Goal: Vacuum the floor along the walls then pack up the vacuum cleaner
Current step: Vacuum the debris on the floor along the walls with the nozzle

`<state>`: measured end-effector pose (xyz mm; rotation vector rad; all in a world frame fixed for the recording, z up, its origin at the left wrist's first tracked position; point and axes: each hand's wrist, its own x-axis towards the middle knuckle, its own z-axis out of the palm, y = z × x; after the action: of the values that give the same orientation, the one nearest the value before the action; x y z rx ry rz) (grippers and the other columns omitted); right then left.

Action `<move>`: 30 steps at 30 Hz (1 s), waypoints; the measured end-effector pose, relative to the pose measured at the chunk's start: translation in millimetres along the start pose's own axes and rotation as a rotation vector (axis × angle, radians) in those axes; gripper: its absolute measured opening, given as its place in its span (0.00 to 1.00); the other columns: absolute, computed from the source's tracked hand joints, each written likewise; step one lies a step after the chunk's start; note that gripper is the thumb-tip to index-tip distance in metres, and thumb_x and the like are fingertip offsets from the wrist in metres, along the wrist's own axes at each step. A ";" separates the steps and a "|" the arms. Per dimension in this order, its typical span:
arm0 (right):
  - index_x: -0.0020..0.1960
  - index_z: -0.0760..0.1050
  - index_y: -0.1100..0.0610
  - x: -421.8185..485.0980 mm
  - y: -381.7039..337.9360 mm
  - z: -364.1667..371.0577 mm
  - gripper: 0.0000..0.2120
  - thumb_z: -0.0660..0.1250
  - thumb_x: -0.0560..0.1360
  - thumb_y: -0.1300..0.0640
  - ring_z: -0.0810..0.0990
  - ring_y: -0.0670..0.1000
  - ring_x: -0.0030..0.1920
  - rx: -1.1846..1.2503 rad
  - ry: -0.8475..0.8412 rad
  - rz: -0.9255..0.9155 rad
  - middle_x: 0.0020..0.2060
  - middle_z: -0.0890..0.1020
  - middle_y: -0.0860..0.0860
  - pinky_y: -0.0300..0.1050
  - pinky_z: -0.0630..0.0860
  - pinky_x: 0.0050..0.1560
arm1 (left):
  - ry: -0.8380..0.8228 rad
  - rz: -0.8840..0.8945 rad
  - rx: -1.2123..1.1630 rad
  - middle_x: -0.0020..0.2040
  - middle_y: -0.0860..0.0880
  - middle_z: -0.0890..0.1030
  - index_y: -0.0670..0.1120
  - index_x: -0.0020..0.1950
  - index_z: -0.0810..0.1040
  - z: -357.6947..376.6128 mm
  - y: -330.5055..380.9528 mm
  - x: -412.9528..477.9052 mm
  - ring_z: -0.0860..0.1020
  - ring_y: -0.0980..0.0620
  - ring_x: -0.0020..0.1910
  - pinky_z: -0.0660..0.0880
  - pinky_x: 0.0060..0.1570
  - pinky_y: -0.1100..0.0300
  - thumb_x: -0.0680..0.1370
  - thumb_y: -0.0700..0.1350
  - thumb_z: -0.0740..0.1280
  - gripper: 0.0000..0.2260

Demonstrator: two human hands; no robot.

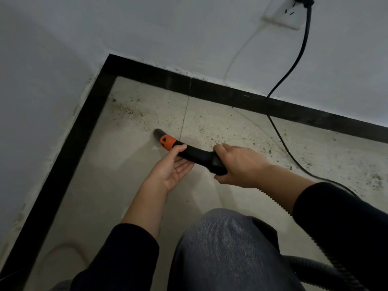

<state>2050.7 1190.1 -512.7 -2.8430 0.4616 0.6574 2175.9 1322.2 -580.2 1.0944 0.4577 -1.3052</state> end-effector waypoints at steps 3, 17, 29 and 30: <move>0.58 0.68 0.51 4.8 -5.4 -2.3 0.20 0.71 0.71 0.46 0.75 0.49 0.45 0.159 -0.008 0.034 0.48 0.74 0.47 0.42 0.72 0.43 | 0.016 0.035 -0.023 0.53 0.41 0.82 0.38 0.58 0.76 -3.1 4.3 0.8 0.82 0.49 0.51 0.81 0.40 0.63 0.76 0.45 0.70 0.14; 0.47 0.76 0.52 21.3 -17.2 -20.1 0.12 0.75 0.68 0.49 0.77 0.47 0.35 0.337 -0.019 0.025 0.36 0.79 0.49 0.41 0.73 0.35 | 0.049 0.072 -0.059 0.51 0.42 0.82 0.40 0.53 0.77 -9.6 14.4 0.0 0.82 0.50 0.51 0.81 0.39 0.65 0.77 0.45 0.69 0.10; 0.50 0.76 0.51 52.9 -41.3 -29.1 0.13 0.75 0.69 0.48 0.76 0.46 0.35 0.312 -0.047 -0.036 0.35 0.78 0.48 0.39 0.73 0.35 | 0.108 0.106 -0.105 0.50 0.44 0.81 0.42 0.54 0.77 -29.1 36.9 -7.3 0.81 0.52 0.50 0.78 0.44 0.63 0.78 0.46 0.68 0.09; 0.50 0.76 0.51 55.8 -43.7 -29.4 0.13 0.75 0.69 0.48 0.76 0.46 0.35 0.312 -0.049 -0.040 0.35 0.78 0.47 0.39 0.74 0.36 | 0.112 0.111 -0.111 0.50 0.44 0.81 0.42 0.53 0.77 -30.9 38.5 -8.0 0.80 0.52 0.50 0.78 0.44 0.63 0.78 0.46 0.68 0.09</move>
<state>2124.8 1209.2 -507.2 -2.5304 0.4542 0.5882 2218.1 1348.1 -573.4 1.0886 0.5390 -1.1123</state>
